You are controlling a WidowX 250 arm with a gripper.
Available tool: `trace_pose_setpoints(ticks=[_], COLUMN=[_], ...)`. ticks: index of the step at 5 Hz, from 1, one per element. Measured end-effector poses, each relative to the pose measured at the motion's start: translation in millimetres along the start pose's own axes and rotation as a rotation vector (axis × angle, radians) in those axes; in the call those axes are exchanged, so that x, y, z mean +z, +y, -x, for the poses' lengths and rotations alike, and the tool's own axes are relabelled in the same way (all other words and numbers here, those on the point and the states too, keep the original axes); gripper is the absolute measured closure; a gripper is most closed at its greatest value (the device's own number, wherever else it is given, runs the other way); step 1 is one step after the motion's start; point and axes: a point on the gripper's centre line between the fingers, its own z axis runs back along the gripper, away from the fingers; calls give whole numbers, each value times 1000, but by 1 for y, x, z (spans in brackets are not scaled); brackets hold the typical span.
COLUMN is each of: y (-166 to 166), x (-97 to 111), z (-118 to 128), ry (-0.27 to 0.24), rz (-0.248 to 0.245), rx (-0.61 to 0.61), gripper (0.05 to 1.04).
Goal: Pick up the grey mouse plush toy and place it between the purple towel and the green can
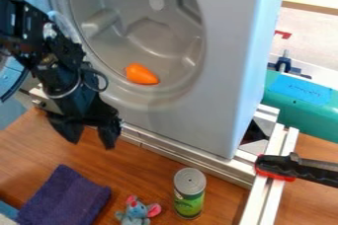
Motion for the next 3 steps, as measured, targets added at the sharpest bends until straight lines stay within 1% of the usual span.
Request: trace_pose_setpoints(ticks=[1,2,3], y=[5,5,7], x=[7,15,15], z=[-31,-60,-89], ry=[-79,-190,-220], rz=[17,98,119], rx=[26,21,36], gripper=[83,83,83])
